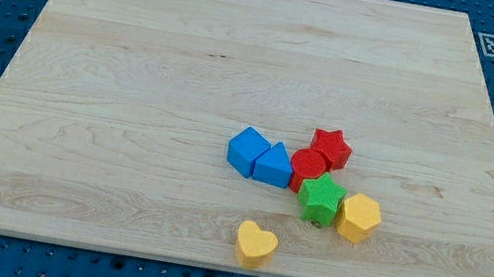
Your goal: Move the arm towards the heart
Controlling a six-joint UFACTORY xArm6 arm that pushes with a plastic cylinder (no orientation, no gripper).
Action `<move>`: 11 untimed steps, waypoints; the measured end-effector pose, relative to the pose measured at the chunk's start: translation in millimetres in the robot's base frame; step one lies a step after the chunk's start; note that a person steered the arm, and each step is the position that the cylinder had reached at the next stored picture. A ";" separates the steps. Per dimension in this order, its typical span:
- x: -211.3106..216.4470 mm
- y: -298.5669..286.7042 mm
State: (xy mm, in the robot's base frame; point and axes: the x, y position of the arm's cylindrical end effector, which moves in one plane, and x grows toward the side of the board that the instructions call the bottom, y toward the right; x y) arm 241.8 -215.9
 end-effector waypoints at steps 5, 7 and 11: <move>282.7 41.5; 325.5 74.3; 314.7 163.9</move>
